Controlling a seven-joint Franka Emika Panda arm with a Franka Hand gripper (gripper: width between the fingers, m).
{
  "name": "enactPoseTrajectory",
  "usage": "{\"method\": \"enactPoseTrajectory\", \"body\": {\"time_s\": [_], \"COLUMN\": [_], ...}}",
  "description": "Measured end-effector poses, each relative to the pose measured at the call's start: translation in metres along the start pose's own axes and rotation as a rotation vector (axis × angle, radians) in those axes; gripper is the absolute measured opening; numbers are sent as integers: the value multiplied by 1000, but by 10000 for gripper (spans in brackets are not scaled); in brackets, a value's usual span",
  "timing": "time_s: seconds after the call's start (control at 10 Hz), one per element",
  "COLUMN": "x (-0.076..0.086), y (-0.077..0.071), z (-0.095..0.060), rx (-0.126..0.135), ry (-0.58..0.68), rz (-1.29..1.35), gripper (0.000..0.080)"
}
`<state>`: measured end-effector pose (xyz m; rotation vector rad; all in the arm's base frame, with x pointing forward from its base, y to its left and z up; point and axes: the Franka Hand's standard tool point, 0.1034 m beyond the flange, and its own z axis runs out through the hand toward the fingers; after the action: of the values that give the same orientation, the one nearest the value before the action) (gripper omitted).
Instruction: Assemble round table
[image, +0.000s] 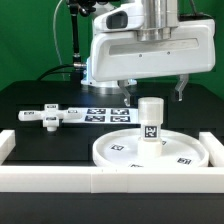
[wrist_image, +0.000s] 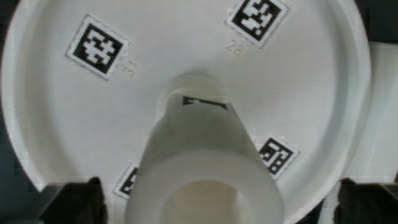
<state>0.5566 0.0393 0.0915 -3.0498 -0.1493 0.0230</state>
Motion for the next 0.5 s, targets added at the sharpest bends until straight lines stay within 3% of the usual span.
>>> {"method": "enactPoseTrajectory", "body": {"time_s": [0.5], "x": [1], "y": [7], "z": [5], "rx": [-3], "ry": [-4], "rz": [-4], "gripper": [648]}}
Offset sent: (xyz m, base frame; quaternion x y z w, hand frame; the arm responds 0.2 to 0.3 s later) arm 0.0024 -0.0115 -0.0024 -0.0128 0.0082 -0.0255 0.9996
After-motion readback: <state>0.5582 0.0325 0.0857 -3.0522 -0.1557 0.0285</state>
